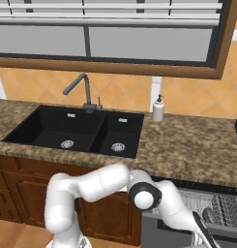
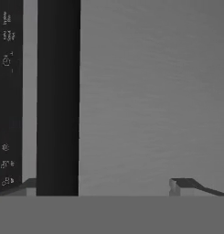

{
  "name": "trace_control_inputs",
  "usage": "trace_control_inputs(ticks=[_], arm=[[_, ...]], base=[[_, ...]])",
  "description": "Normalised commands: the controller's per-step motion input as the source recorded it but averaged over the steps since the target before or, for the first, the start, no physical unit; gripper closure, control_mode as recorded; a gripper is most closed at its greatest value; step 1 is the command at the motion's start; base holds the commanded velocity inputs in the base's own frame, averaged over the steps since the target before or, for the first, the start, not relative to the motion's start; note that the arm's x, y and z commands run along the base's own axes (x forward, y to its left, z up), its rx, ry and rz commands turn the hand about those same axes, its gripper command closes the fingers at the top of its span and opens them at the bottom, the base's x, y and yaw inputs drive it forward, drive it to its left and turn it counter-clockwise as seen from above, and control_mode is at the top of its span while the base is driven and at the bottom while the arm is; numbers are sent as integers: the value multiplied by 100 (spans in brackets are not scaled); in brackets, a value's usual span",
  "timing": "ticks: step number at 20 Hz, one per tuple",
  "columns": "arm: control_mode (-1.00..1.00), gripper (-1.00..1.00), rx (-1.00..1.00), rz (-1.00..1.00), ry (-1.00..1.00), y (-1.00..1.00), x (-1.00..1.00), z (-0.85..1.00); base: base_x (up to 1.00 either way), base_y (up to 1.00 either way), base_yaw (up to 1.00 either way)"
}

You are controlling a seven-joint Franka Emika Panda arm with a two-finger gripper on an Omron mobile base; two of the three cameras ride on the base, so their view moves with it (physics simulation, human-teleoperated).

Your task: Pick up the cup and bowl from the counter, place them in the dishwasher, and close the dishwasher door.

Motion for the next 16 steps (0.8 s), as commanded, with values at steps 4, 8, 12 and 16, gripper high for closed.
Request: trace_control_inputs(ticks=[4,8,12,16], arm=[[-100,-100,0,0,15,0,91,19],[-100,-100,0,0,16,0,90,17],[-100,-100,0,0,13,0,91,9],[-100,-100,0,0,8,0,99,0]], base=[[0,0,0],[0,0,0],[0,0,0],[0,0,0]])
